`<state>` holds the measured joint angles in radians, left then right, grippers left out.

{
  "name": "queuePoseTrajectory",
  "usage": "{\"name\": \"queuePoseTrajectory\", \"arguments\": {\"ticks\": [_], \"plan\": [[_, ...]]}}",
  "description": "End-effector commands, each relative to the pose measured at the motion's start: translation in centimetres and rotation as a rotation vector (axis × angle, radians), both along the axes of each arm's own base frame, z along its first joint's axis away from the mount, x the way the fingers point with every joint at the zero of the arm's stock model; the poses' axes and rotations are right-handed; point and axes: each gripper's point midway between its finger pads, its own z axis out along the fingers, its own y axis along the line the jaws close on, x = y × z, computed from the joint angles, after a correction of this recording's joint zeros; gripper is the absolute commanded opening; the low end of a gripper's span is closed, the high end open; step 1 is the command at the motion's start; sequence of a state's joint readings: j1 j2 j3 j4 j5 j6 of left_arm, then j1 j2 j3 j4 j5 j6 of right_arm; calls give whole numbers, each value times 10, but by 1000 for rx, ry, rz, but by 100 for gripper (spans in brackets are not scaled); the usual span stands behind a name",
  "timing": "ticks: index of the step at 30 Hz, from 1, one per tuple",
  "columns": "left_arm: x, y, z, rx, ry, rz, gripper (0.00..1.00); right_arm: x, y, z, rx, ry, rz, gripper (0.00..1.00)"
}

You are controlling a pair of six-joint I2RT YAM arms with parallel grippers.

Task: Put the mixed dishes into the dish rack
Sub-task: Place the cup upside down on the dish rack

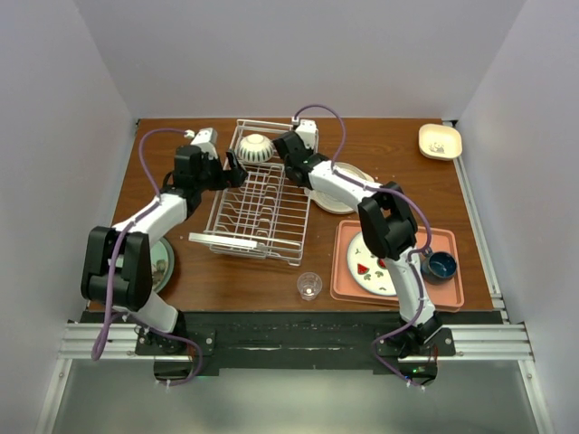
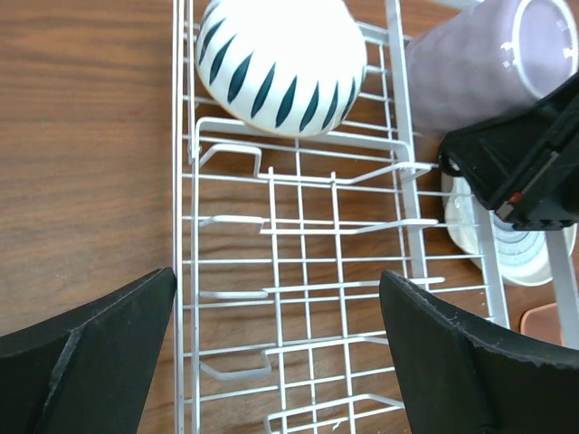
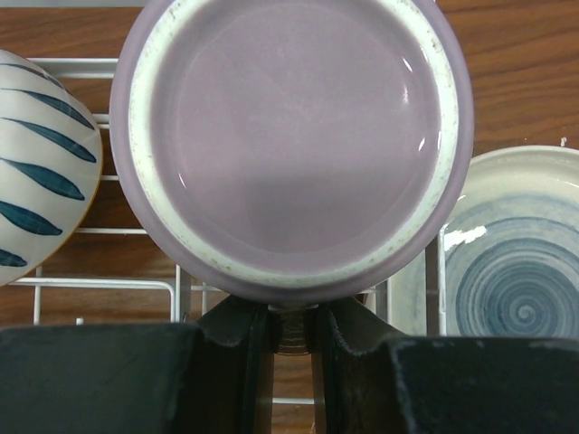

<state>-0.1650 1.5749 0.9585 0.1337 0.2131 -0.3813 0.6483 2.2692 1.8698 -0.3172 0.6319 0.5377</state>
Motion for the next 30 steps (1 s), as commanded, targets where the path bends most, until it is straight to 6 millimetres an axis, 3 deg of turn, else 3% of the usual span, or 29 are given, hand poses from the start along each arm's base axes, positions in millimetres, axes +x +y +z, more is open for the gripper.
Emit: {"name": "queuePoseTrajectory", "arguments": {"ticks": [1,9,13,16,30], "plan": [[7,-7,63,-37,-145,-20,100,14,-3,33,28,-47,-4,11],[0,-1,91,-33,-204,5,100,15,3,18,-15,22,76,33],[-4,1,102,-31,-225,11,100,10,-3,27,-20,19,76,53],[-5,4,106,-25,-232,25,100,4,-7,29,-22,21,74,62],[-3,6,115,-17,-247,36,100,-16,-10,94,67,-49,113,97]]}}
